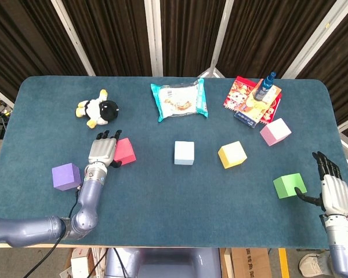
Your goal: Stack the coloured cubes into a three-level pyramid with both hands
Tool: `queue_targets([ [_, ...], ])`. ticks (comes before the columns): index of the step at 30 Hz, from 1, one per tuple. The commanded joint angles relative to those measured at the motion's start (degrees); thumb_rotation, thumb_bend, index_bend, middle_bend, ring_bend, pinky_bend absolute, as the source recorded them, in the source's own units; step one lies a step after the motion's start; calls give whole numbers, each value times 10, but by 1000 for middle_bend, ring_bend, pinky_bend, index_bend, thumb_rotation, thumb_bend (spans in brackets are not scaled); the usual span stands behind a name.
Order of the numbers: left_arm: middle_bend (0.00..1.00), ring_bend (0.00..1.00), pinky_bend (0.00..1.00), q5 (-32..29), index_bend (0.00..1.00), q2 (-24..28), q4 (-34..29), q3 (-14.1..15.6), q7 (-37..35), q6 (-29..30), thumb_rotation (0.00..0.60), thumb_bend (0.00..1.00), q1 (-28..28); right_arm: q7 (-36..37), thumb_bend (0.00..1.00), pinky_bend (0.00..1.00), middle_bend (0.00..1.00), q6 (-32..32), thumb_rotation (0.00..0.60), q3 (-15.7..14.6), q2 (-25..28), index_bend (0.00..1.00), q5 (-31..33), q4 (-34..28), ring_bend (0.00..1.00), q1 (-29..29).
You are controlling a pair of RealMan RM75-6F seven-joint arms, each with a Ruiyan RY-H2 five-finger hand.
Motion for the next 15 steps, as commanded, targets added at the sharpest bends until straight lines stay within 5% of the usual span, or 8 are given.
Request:
queue_targets([
  [1, 327, 25, 83, 42, 88, 2, -1, 9, -7, -6, 600, 393, -5, 1, 258, 0, 0, -3, 600, 2, 0, 0, 6, -3, 0, 0],
  [15, 331, 25, 83, 124, 108, 20, 21, 12, -69, -129, 600, 394, -44, 6, 257, 0, 0, -6, 600, 5, 2, 0, 14, -6, 0, 0],
])
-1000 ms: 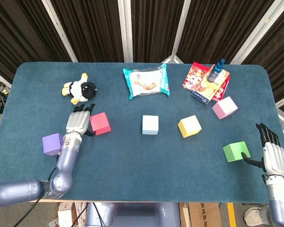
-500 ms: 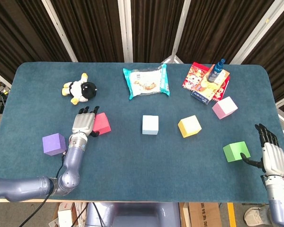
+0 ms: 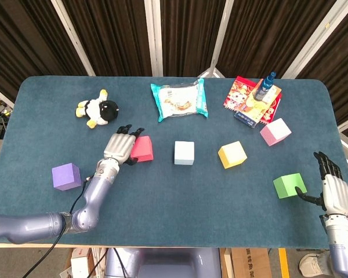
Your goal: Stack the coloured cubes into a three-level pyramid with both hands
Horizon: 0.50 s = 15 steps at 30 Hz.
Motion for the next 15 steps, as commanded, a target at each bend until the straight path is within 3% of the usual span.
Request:
queue_targets([
  [1, 331, 25, 83, 5, 107, 4, 18, 4, -13, -37, 600, 394, -19, 1, 258, 0, 0, -1, 600, 0, 0, 0, 0, 0, 0, 0],
  [15, 332, 25, 83, 30, 107, -23, 78, 17, -65, -82, 600, 394, -48, 5, 257, 0, 0, -1, 600, 1, 0, 0, 2, 1, 0, -1],
])
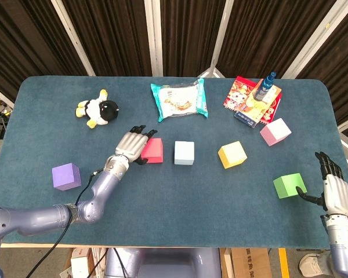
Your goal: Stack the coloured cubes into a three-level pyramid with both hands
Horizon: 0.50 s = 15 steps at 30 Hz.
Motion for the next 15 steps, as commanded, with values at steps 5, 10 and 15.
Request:
queue_targets([
  [5, 332, 25, 83, 14, 107, -13, 31, 5, -29, -22, 600, 394, -10, -1, 258, 0, 0, 0, 600, 1, -1, 0, 3, 0, 0, 0],
  [10, 332, 25, 83, 20, 107, -20, 47, 7, -45, -34, 600, 394, -17, -4, 257, 0, 0, -2, 600, 2, -2, 0, 6, 1, 0, 1],
  [15, 332, 25, 83, 28, 106, -25, 55, 8, -57, -41, 600, 394, -24, -5, 258, 0, 0, -4, 600, 3, -3, 0, 9, 2, 0, 2],
])
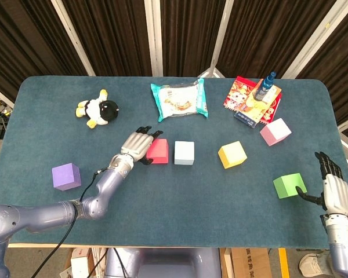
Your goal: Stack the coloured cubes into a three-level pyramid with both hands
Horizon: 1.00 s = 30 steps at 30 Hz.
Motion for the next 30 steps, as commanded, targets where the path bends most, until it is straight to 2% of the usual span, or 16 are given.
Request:
queue_targets([
  [1, 332, 25, 83, 4, 105, -3, 4, 1, -5, -4, 600, 394, -4, 0, 258, 0, 0, -1, 600, 0, -1, 0, 2, 1, 0, 0],
  [30, 332, 25, 83, -1, 100, -26, 32, 15, -22, -6, 600, 394, -33, 6, 258, 0, 0, -10, 600, 3, 1, 0, 8, 0, 0, 2],
])
